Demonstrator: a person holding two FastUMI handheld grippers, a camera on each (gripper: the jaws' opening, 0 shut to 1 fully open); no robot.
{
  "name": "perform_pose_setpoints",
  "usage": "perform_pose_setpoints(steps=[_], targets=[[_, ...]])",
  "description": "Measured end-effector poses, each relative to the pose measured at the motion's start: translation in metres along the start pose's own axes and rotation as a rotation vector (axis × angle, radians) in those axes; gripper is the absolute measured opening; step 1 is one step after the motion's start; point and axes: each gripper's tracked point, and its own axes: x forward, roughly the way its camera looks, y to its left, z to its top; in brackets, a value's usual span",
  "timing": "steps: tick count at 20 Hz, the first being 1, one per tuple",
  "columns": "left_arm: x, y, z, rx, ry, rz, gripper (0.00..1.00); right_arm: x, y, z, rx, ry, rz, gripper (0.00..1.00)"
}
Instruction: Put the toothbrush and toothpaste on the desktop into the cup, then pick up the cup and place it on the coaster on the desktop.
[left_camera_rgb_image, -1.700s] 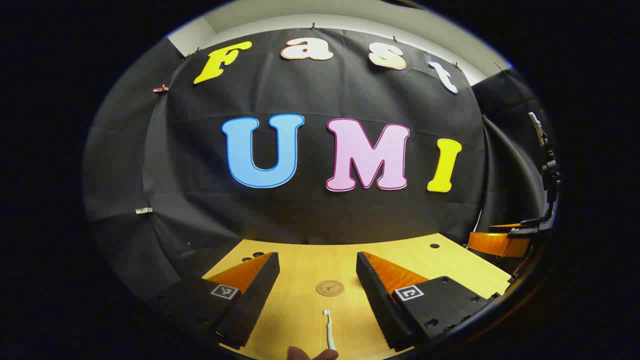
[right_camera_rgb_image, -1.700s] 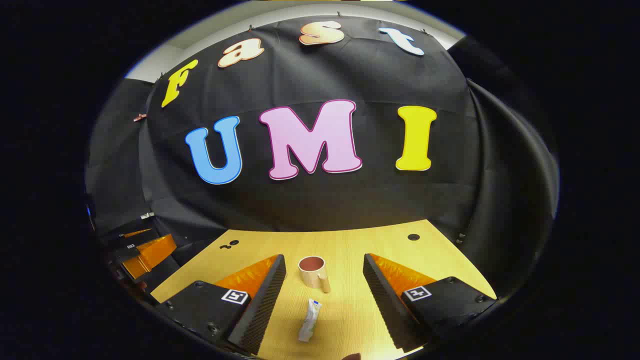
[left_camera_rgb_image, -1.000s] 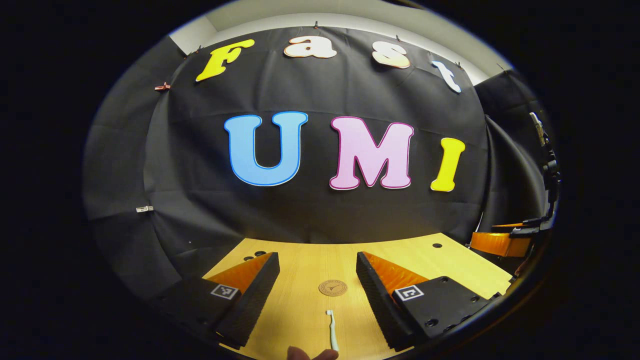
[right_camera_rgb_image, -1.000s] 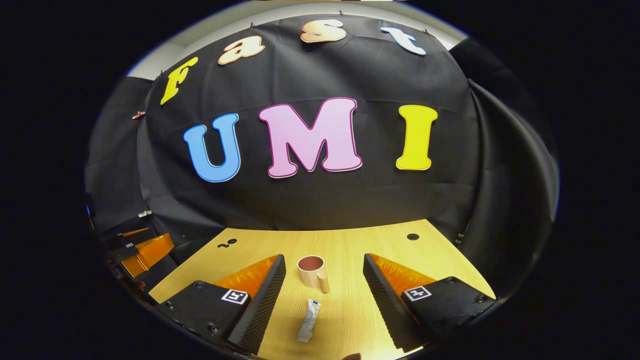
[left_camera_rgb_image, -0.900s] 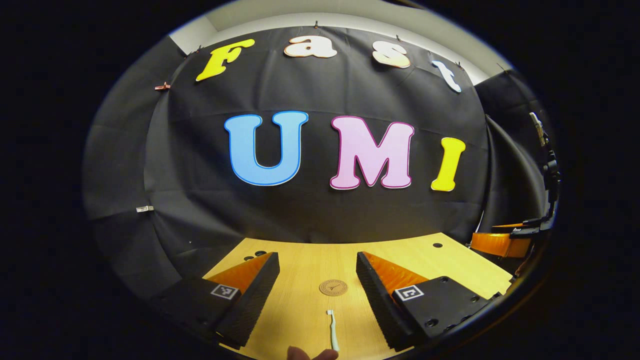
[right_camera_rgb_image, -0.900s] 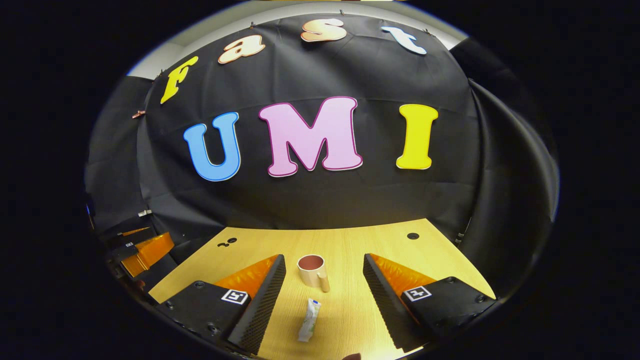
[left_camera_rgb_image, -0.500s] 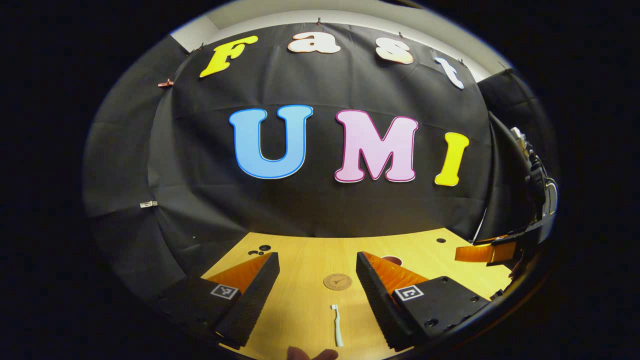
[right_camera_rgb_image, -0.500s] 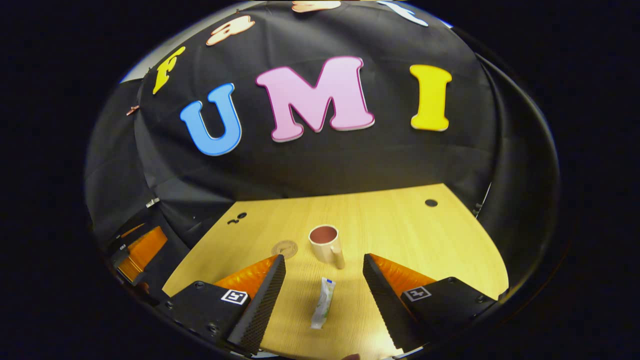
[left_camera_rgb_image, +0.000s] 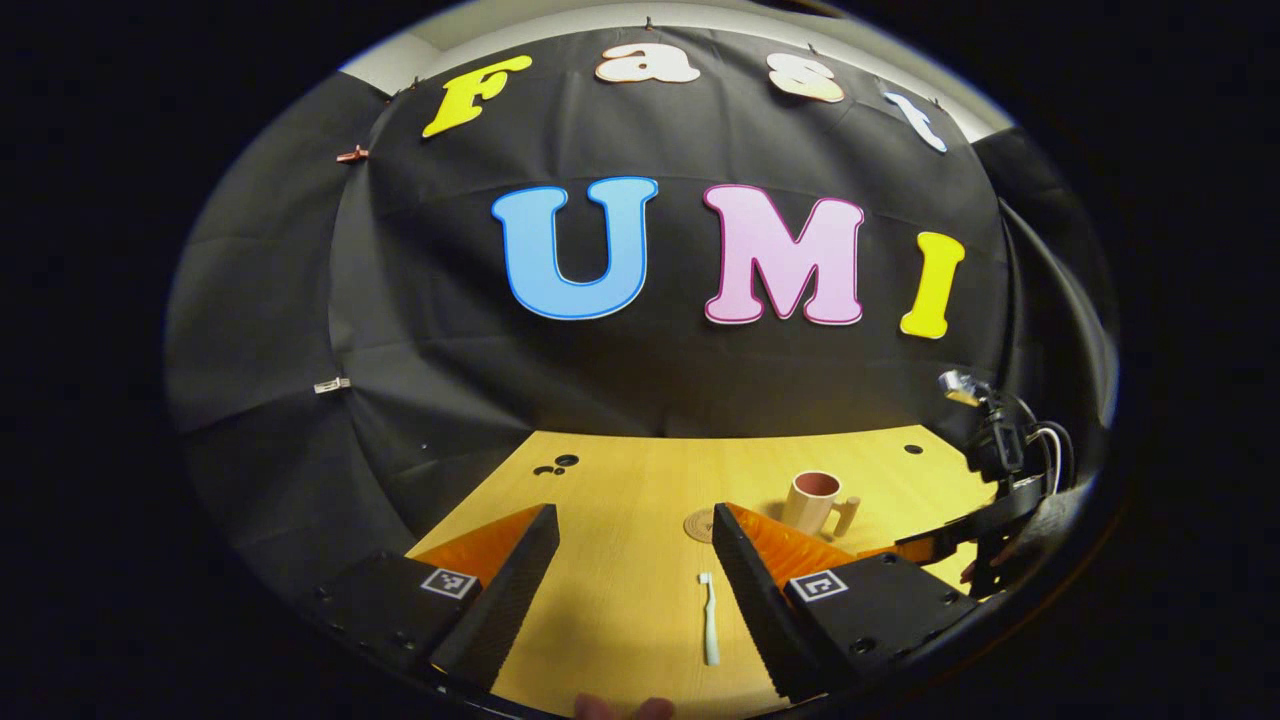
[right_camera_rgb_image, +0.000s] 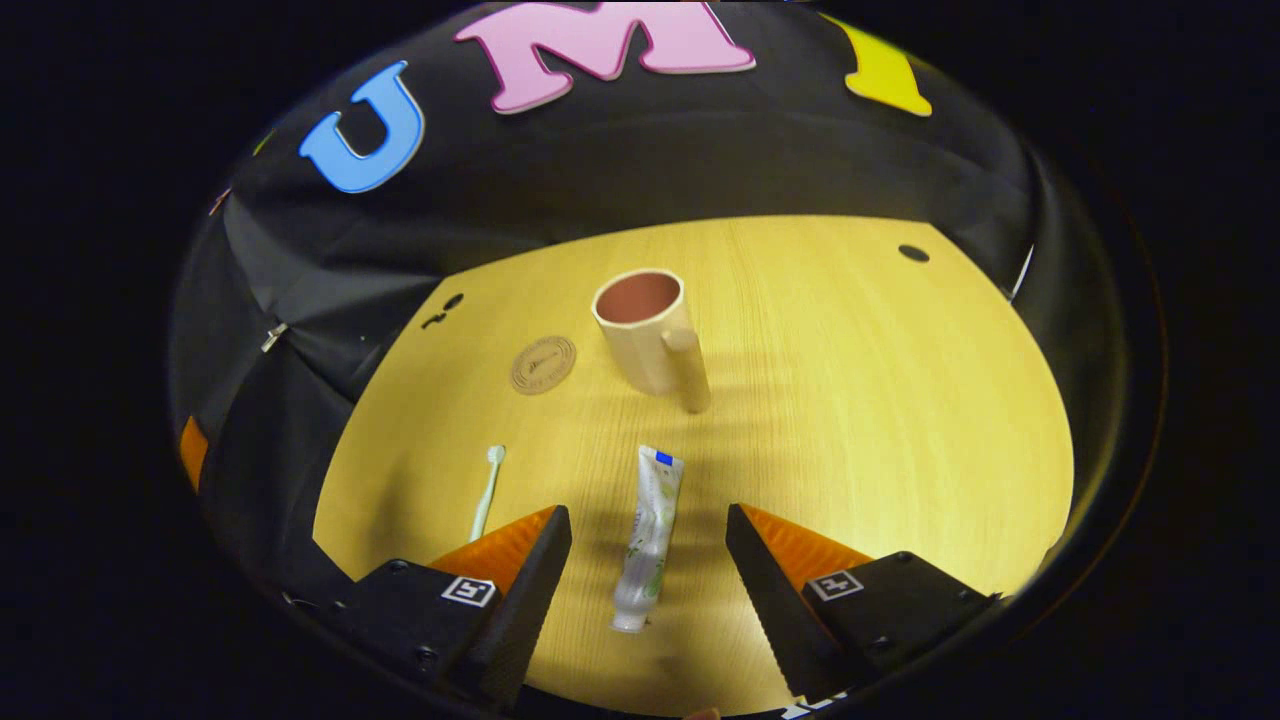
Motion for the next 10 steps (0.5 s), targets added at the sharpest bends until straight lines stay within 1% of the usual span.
perform_pose_setpoints(steps=[3,7,8,9,10], targets=[[-0.003,0.007,-0.01,0.004,0.023,0.023,0.98,0.036,-0.012,-0.008,0.038,0.062,-0.017,0.93],[-0.004,0.011,-0.019,0.007,0.043,0.043,0.98,0.061,-0.018,-0.02,0.037,0.147,-0.029,0.9],[-0.004,0.012,-0.021,0.006,0.048,0.046,0.98,0.064,-0.018,-0.024,0.028,0.165,-0.031,0.87],[-0.004,0.012,-0.022,0.004,0.051,0.049,0.98,0.065,-0.016,-0.02,0.016,0.15,-0.033,0.85],[-0.003,0.013,-0.025,0.002,0.054,0.05,0.98,0.068,-0.015,-0.02,0.011,0.156,-0.033,0.78]])
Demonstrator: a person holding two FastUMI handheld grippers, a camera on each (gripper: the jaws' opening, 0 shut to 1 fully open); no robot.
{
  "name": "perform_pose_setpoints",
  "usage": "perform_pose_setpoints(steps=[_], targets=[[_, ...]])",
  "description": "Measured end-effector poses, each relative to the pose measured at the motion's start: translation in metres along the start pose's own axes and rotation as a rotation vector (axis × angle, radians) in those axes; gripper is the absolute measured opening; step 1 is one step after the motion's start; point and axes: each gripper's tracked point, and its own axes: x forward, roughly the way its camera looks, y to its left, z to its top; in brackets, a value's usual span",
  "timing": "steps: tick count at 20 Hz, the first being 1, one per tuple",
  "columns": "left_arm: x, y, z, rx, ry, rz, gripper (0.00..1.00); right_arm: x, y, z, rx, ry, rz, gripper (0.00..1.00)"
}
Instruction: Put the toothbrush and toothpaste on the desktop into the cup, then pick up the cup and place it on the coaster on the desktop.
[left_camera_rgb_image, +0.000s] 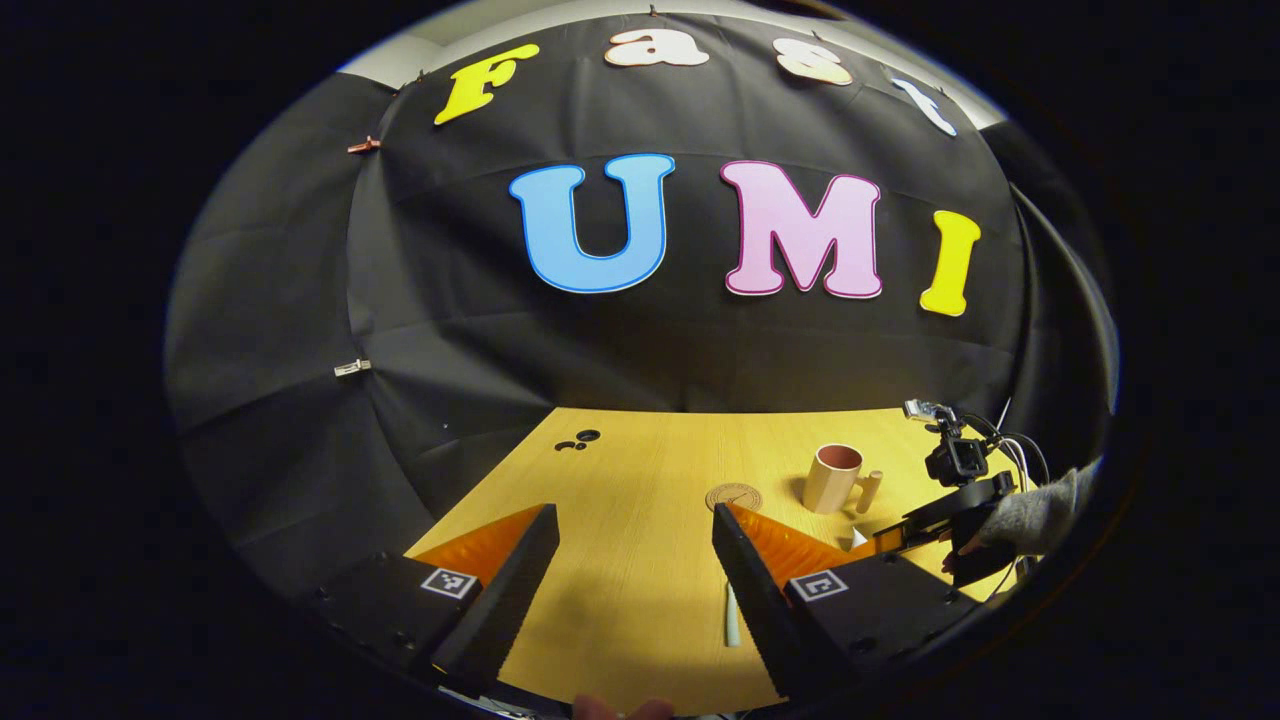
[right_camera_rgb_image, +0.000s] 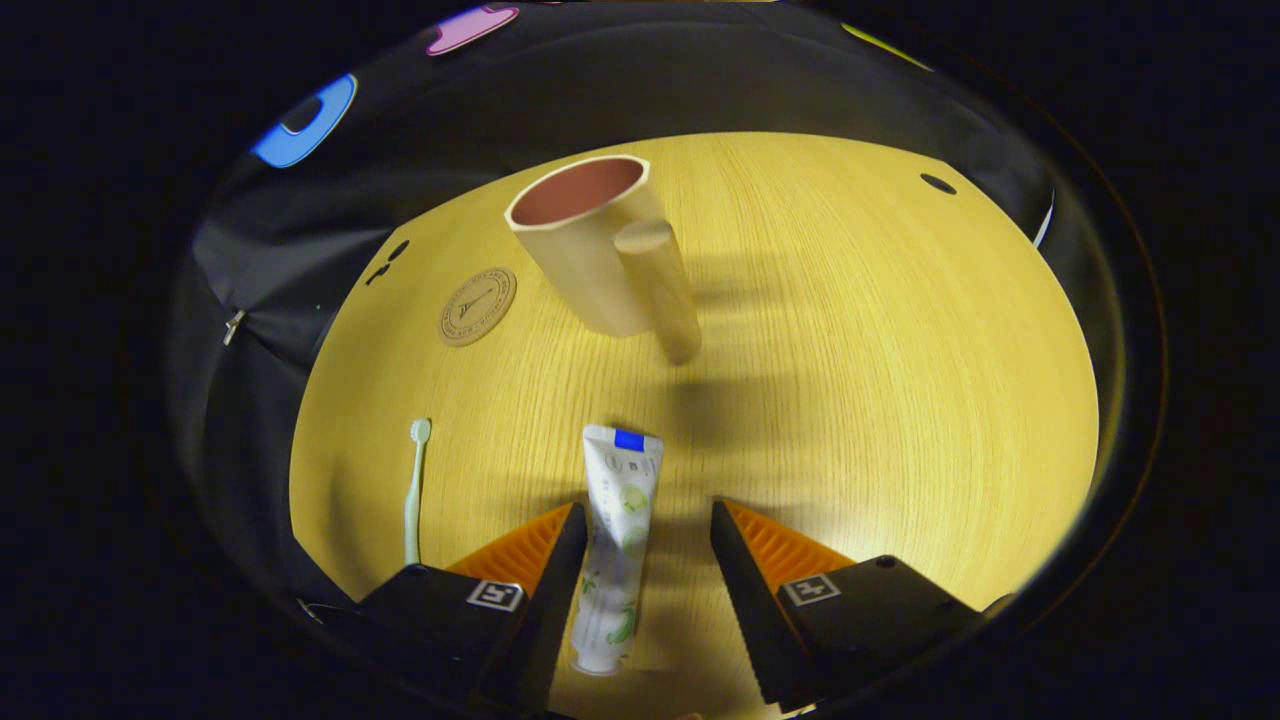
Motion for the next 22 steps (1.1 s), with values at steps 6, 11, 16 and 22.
perform_pose_setpoints(steps=[6,11,16,22], targets=[[0.004,-0.001,-0.005,-0.008,0.01,0.003,0.98,0.005,0.014,-0.012,-0.012,0.063,0.002,0.35],[0.012,-0.005,-0.004,-0.001,0.015,-0.008,0.98,0.001,0.029,-0.02,-0.04,0.087,0.07,0.15],[0.027,-0.021,-0.019,0.007,0.075,-0.056,0.98,-0.032,0.028,0.017,-0.004,-0.095,0.114,0.08],[0.077,-0.077,-0.075,0.021,0.251,-0.191,0.97,-0.098,0.016,0.04,-0.029,-0.217,0.157,0.08]])
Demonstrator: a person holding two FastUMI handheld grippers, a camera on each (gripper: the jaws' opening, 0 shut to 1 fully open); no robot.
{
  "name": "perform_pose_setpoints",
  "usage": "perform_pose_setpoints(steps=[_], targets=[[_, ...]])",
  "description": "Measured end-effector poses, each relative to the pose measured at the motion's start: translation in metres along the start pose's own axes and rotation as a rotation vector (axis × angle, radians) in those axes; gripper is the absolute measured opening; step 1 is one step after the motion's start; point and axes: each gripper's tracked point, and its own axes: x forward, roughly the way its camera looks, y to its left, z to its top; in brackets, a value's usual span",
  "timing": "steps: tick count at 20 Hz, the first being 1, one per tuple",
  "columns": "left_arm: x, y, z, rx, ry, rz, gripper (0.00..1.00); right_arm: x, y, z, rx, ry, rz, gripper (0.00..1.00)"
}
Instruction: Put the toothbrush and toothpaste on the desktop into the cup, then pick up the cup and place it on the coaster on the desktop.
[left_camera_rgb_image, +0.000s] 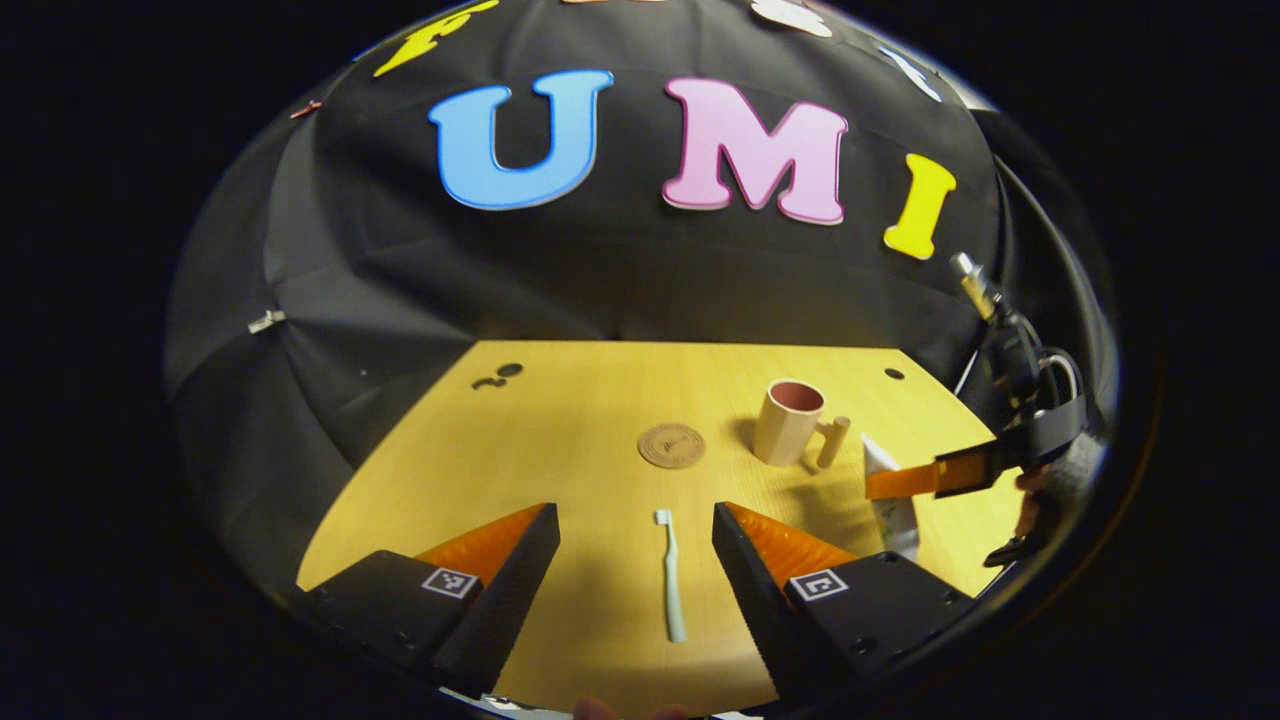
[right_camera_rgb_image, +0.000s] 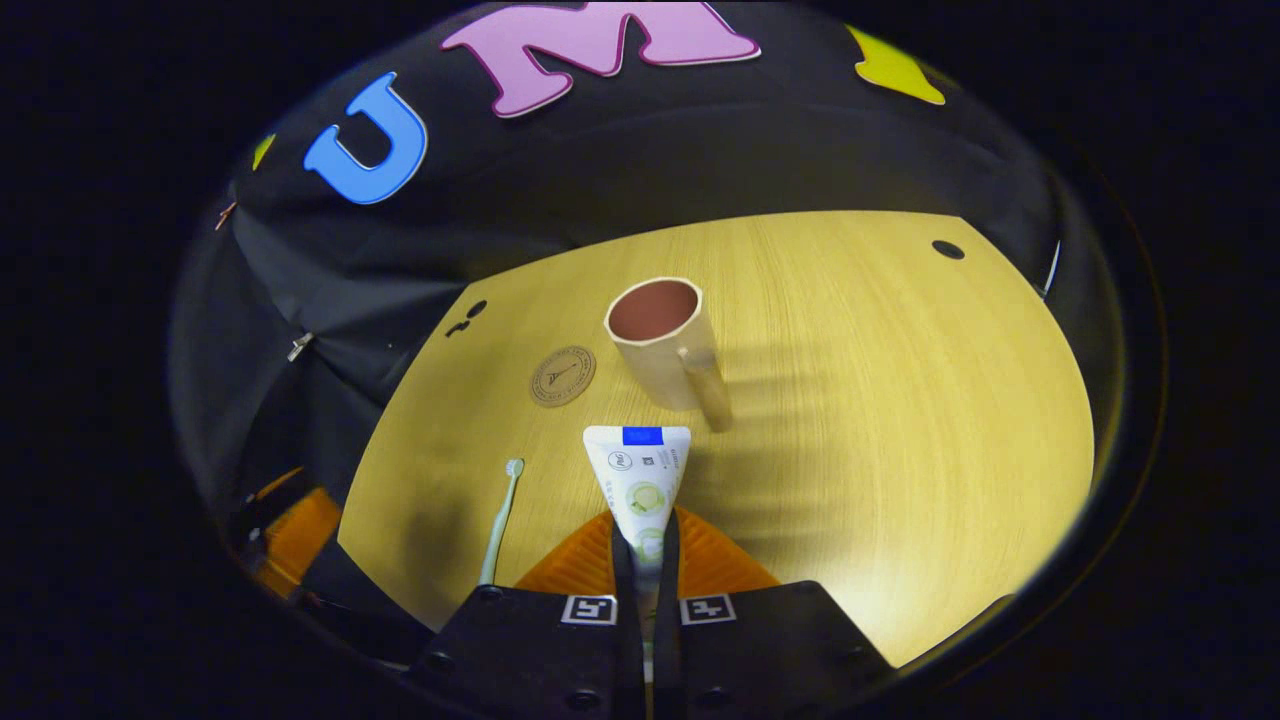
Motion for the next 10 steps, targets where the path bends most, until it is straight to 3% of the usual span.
perform_pose_setpoints(steps=[10], targets=[[0.087,-0.018,-0.065,0.052,0.211,-0.027,0.96,-0.049,-0.035,0.021,0.042,-0.068,-0.006,0.08]])
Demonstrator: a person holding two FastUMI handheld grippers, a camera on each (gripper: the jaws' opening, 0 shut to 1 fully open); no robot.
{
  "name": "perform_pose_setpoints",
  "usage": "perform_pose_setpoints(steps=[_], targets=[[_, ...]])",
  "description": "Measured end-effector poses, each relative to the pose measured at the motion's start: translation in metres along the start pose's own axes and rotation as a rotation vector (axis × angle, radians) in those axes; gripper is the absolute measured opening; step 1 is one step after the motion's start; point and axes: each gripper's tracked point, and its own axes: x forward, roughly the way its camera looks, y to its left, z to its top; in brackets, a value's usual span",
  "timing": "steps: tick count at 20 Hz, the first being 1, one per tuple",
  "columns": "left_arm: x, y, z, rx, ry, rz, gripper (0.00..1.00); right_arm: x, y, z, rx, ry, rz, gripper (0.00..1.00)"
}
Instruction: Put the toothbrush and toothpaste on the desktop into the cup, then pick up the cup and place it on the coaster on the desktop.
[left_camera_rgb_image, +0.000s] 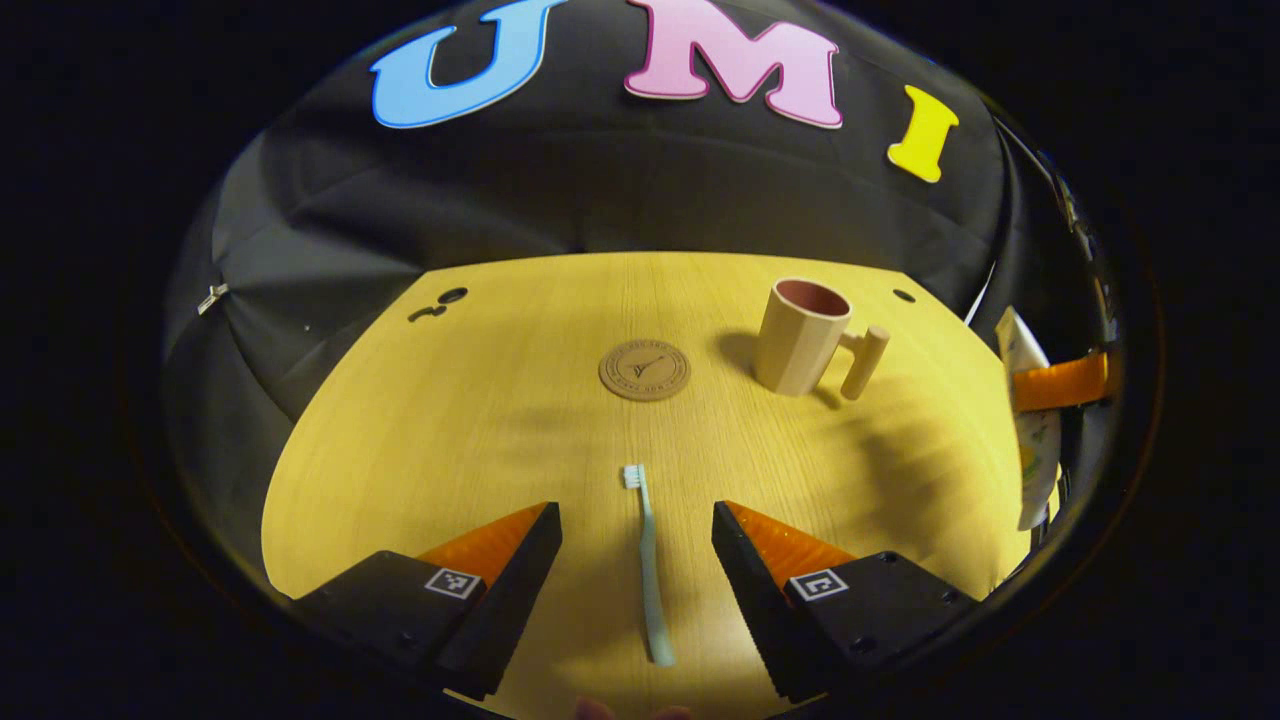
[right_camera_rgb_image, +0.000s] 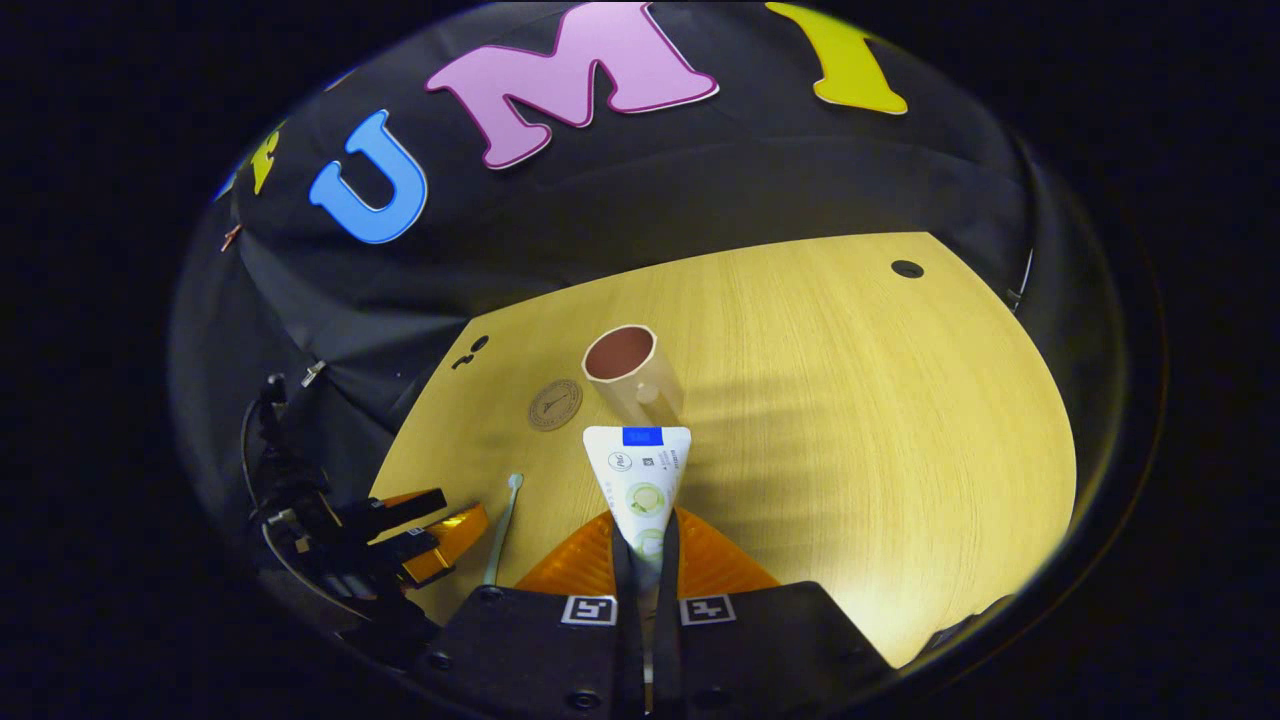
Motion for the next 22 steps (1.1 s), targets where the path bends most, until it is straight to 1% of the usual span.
perform_pose_setpoints(steps=[4,7,10,12,16,17,18,19,21,22], targets=[[0.02,-0.003,-0.016,0.038,0.064,0.01,0.95,-0.002,-0.021,-0.001,0.026,0.002,-0.021,0.08],[0.029,-0.001,-0.025,0.044,0.102,0.025,0.95,-0.003,-0.036,-0.002,0.042,0.005,-0.033,0.08],[0.034,0.005,-0.035,0.029,0.142,0.039,0.91,-0.003,-0.047,-0.003,0.054,0.006,-0.04,0.08],[0.037,0.003,-0.039,0.005,0.154,0.029,0.9,-0.002,-0.051,-0.002,0.061,0.002,-0.039,0.08],[0.036,0.0,-0.043,0.0,0.17,0.013,0.88,-0.002,-0.055,-0.002,0.065,-0.003,-0.039,0.08],[0.036,-0.001,-0.042,-0.001,0.17,0.008,0.8,-0.001,-0.056,-0.002,0.07,-0.004,-0.037,0.08],[0.037,-0.002,-0.045,0.004,0.176,0.011,0.77,-0.001,-0.056,-0.002,0.076,-0.005,-0.035,0.08],[0.036,-0.003,-0.044,0.009,0.172,0.006,0.72,-0.001,-0.057,-0.002,0.081,-0.008,-0.034,0.08],[0.036,-0.006,-0.044,0.032,0.172,0.007,0.44,-0.003,-0.059,-0.003,0.084,-0.01,-0.034,0.08],[0.037,-0.008,-0.045,0.041,0.175,0.004,0.41,-0.005,-0.059,-0.004,0.086,-0.013,-0.034,0.08]])
